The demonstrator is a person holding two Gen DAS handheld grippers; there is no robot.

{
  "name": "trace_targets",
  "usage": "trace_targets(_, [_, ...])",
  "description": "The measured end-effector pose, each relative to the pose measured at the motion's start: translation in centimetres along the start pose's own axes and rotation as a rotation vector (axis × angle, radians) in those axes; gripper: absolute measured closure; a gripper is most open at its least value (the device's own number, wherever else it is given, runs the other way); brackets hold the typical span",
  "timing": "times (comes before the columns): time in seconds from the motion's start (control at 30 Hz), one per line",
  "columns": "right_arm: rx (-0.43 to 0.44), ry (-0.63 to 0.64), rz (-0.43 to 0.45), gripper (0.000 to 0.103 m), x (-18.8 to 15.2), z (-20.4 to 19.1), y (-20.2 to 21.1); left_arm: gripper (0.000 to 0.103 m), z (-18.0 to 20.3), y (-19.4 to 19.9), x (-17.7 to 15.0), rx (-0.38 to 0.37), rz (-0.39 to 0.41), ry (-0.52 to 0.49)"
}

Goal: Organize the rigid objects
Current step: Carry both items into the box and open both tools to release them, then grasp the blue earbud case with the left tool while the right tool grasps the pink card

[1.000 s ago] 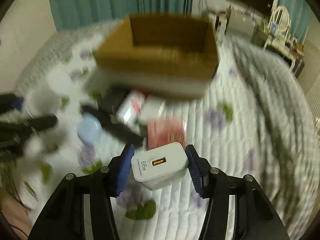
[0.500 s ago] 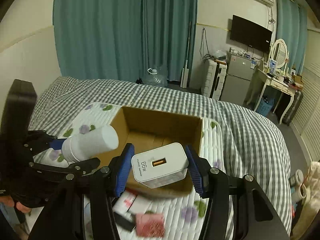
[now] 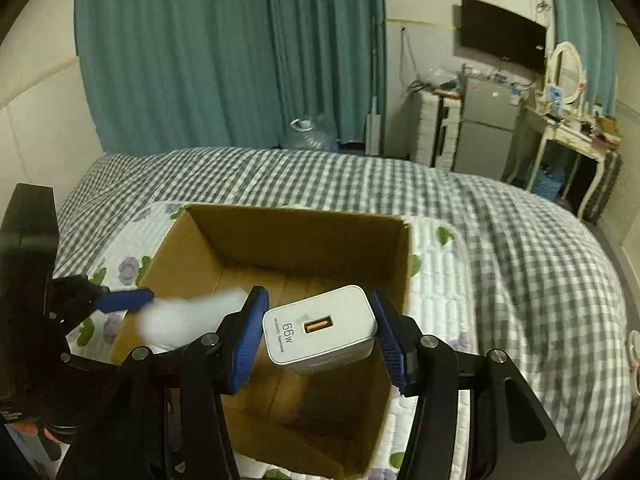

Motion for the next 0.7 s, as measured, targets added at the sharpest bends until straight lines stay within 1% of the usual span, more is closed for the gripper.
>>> trace_targets(0.1, [-0.002,-0.022,0.017,0.050,0.1,0.2,0.2,0.024,0.1,0.8,0.2,-0.021,0.006,0.015])
trace_targets(0.17, [-0.003,-0.038,0.039,0.042,0.7,0.3,1.2,0.022,0.3,2.0,0.2,-0.018,0.019,0.018])
trace_targets(0.2, [-0.014,-0.042,0.050,0.036,1.1,0.5,2.1,0.022,0.3,2.7,0.3,-0.015,0.029,0.020])
trace_targets(0.27, [-0.037,-0.041,0.069,0.034,1.9,0.7,3.8,0.021,0.4,4.7,0.3,-0.016,0.061,0.028])
trace_targets(0.3, [-0.045,-0.042,0.077,0.030,2.3,0.7,5.1,0.019,0.4,5.7,0.3,-0.021,0.077,0.032])
trace_targets(0.33, [-0.052,-0.041,0.082,0.023,2.6,0.8,6.2,0.014,0.4,6.9,0.3,-0.024,0.098,0.037])
trace_targets(0.37, [-0.065,-0.037,0.091,0.019,2.9,0.9,7.5,0.009,0.3,8.3,0.4,-0.024,0.124,0.041])
trace_targets(0.43, [-0.097,-0.017,0.114,0.011,3.6,0.9,10.3,0.005,0.2,10.9,0.5,-0.018,0.178,0.049])
trace_targets(0.5, [-0.121,0.008,0.126,0.006,4.0,0.5,13.2,0.002,0.1,13.9,0.4,-0.010,0.240,0.060])
trace_targets(0.6, [-0.148,0.036,0.125,0.000,3.7,0.0,17.0,0.000,-0.1,18.0,-0.2,-0.003,0.307,0.090])
trace_targets(0.7, [-0.156,0.050,0.122,0.000,2.8,-0.6,20.1,0.000,-0.1,21.2,-1.1,0.012,0.356,0.098])
Point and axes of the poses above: each gripper's, at about its wrist camera, not at the fingertips, and y roughly against the way its jaws point, z to its right, x to its top, the point moved 9 cm from there along -y, roughly the way its jaws point, and after that the axes turned 3 degrees about z, right-handed, at the moved point
